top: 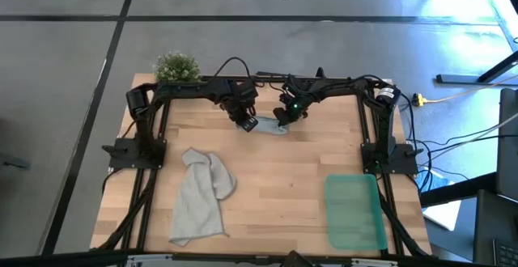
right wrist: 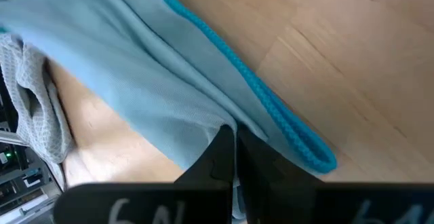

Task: Roll microfiber towels into tight, uniform cylinder then place into a basket
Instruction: Roll the blue towel

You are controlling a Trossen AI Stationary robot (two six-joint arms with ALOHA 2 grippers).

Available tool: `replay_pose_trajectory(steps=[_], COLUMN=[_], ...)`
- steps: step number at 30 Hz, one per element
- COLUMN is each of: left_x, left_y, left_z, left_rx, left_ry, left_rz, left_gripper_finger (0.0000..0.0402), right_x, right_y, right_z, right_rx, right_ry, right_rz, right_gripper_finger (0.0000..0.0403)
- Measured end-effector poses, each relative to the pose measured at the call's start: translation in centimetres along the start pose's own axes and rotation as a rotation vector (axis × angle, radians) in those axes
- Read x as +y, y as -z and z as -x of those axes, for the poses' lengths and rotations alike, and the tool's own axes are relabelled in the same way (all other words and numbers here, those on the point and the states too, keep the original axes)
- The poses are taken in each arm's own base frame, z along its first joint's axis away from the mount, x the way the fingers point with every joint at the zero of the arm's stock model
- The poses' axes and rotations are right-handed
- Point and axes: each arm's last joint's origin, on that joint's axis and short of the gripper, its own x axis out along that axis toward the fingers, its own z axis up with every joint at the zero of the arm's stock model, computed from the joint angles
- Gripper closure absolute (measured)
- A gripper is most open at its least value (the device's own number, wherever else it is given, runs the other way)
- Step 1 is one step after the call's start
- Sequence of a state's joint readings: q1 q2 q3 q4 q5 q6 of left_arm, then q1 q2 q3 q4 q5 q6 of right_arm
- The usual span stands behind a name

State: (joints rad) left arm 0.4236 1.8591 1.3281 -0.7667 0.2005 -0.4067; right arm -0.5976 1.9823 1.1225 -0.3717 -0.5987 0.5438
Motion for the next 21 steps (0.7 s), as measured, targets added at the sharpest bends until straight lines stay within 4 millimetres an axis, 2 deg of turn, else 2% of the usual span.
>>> replay_pose_trajectory(steps=[10,15,21], left_x=[0.8,0.9,0.9], left_y=[-0.7,-0.9,-1.0], left_z=[-2.8,-3.8,-3.9], left_rx=[-0.013,-0.017,-0.012], left_ry=[-0.11,-0.109,-0.108], left_rz=[-0.018,-0.019,-0.044], left_gripper_finger=[0.04,0.04,0.04], right_x=[0.1,0.1,0.2], right_y=[0.1,0.2,0.3], right_z=[-0.1,-0.2,-0.2], right_rx=[0.007,0.038,0.058], right_ry=[-0.005,-0.055,-0.091], right_rz=[0.019,0.124,0.159], right_gripper_finger=[0.0393,0.0391,0.0357])
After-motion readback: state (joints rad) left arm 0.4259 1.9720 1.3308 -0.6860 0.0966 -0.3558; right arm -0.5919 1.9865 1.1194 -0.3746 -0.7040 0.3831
